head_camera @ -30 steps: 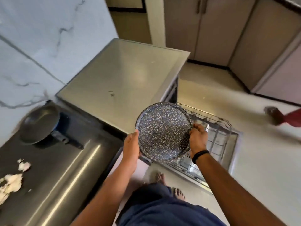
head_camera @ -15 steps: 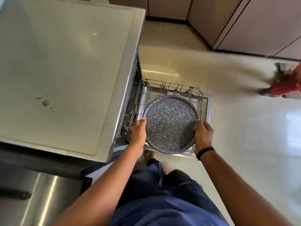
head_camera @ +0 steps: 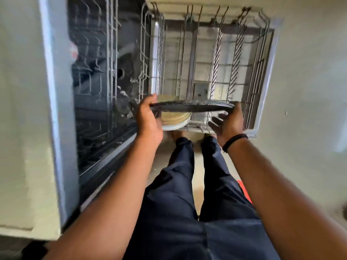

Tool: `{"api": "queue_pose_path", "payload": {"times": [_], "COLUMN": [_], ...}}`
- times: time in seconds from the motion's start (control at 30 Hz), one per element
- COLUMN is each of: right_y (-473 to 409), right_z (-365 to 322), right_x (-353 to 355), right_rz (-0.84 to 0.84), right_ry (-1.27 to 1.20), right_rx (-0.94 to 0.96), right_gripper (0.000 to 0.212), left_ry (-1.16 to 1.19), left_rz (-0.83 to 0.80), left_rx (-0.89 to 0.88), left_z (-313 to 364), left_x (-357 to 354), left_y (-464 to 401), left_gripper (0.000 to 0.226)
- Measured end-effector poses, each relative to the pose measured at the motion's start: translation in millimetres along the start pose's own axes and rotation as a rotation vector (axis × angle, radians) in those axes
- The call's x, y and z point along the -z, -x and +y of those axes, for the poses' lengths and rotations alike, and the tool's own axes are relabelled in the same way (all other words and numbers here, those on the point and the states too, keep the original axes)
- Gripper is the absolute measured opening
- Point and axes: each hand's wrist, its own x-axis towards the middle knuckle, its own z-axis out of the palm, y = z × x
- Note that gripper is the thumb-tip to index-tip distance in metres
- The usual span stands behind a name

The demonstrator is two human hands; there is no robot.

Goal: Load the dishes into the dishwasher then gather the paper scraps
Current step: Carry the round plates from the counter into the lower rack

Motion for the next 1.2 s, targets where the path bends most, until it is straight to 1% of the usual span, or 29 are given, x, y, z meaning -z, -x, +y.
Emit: {"api": "queue_pose_path", "payload": {"times": [0.03,0.07,0.1,0.17,0.2,0.27,0.37,0.43,0.5,0.53,0.6,0.63,0.73,0.83,0.93,1.07,1.2], "right_y": [-6.7,-15.6,-24.1,-41.4,-50.9,-63.3,-81.5,-92.4,-105.4,-109.5,-112.9,-113.3,-118.6,-123.5,-125.8,-124.7,-127.3], "right_z": [4.4,11.1,17.8,30.2,38.3,51.5,69.1,76.2,80.9,81.4,78.5,76.5,74.1,74.5,76.3,79.5,84.1], "right_x": [-0.1,0.3,1.1,1.1,0.9,-4.5,-17.4,-26.5,-34.5,-37.8,-44.1,-46.8,-47.8,-45.7,-43.5,-40.1,-37.4], "right_rz": [-0.069,-0.127,-0.15,-0.119,-0.095,-0.065,-0.066,-0.082,-0.116,-0.139,-0.185,-0.205,-0.229,-0.224,-0.225,-0.237,-0.2], "right_ry": [0.017,0.057,0.114,0.232,0.281,0.386,0.532,0.62,0.685,0.722,0.772,0.78,0.796,0.798,0.764,0.773,0.799], "right_rx": [-0.062,-0.104,-0.129,-0.131,-0.111,-0.024,0.091,0.114,0.12,0.109,0.065,0.033,-0.039,-0.041,-0.055,-0.017,0.05], "right_gripper": [0.041,0.044,0.042,0.026,0.027,0.033,0.037,0.045,0.045,0.046,0.054,0.054,0.047,0.05,0.052,0.054,0.054], "left_ry": [0.017,-0.002,-0.027,-0.117,-0.163,-0.23,-0.44,-0.527,-0.614,-0.668,-0.73,-0.719,-0.704,-0.746,-0.76,-0.705,-0.706], "left_rz": [0.004,0.026,0.05,0.102,0.144,0.242,0.378,0.434,0.497,0.553,0.641,0.669,0.679,0.667,0.687,0.744,0.73], "left_rx": [0.01,0.019,0.032,0.05,0.058,0.067,-0.061,-0.127,-0.191,-0.202,-0.179,-0.175,-0.189,-0.212,-0.227,-0.273,-0.269], "left_z": [-6.6,-12.7,-20.1,-31.8,-37.2,-46.1,-60.6,-61.8,-65.7,-67.8,-68.7,-69.3,-72.9,-76.1,-77.8,-84.8,-90.7], "left_x": [6.6,15.4,23.0,34.8,39.9,48.0,57.1,51.1,49.4,49.0,48.5,48.4,46.1,44.6,44.0,44.9,46.4], "left_y": [-7.4,-16.4,-25.1,-43.0,-50.9,-66.8,-89.5,-90.5,-97.8,-101.2,-106.1,-108.7,-112.4,-113.2,-114.9,-108.7,-103.9], "left_gripper": [0.008,0.018,0.03,0.052,0.055,0.048,0.016,0.002,0.004,0.009,0.022,0.024,0.023,0.022,0.028,0.03,0.034]}}
